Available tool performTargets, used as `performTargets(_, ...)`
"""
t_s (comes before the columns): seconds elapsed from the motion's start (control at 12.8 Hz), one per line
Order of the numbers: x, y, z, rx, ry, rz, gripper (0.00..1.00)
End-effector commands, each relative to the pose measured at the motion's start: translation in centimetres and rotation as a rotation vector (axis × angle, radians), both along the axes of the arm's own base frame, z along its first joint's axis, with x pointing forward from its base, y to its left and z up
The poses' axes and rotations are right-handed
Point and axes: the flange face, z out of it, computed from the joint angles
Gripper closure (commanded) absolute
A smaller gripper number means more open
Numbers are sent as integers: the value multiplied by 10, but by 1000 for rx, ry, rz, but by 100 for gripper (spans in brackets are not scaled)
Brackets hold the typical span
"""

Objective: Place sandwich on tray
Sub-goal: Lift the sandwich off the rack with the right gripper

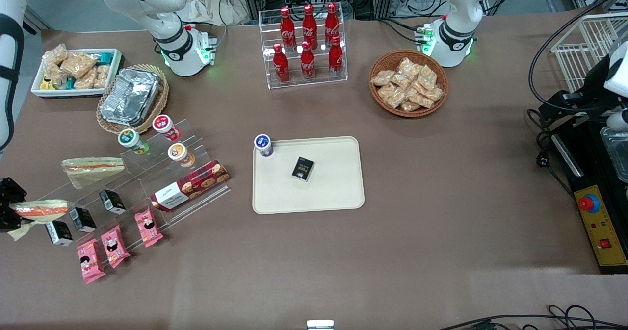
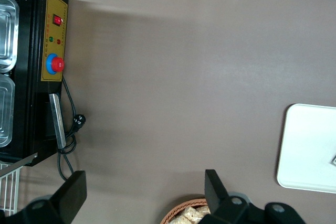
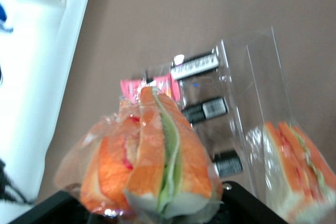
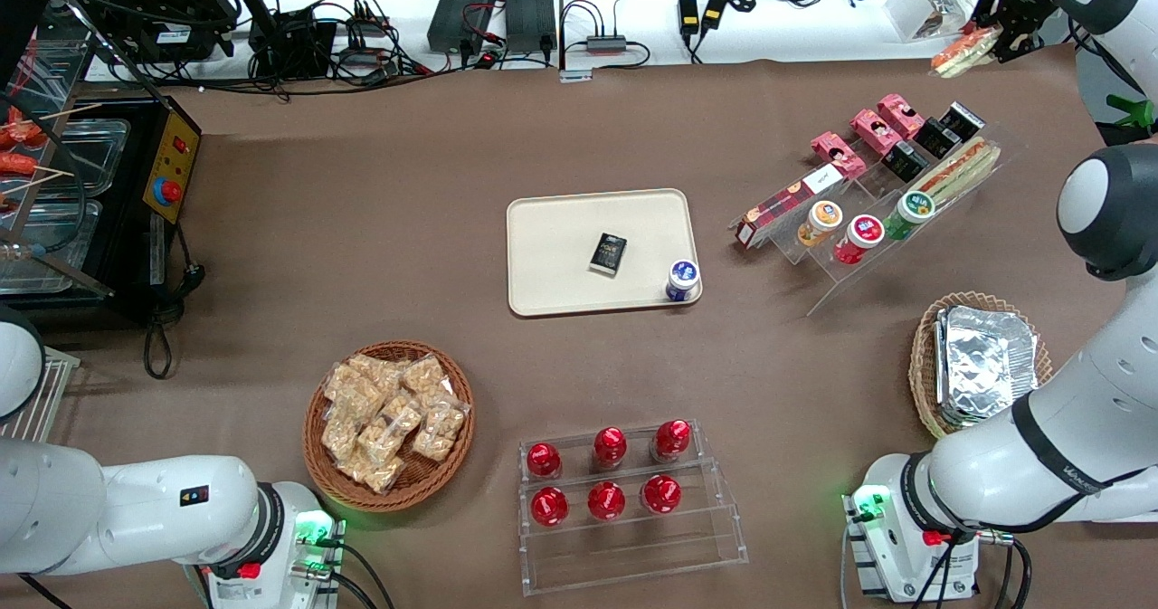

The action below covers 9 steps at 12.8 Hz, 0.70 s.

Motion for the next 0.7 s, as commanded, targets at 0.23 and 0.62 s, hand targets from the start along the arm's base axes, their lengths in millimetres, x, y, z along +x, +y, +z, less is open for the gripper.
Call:
performTargets(0.23,-13,96,36,-82,104,601,100)
performTargets(0.62,-27,221,54,-71,123,845,100)
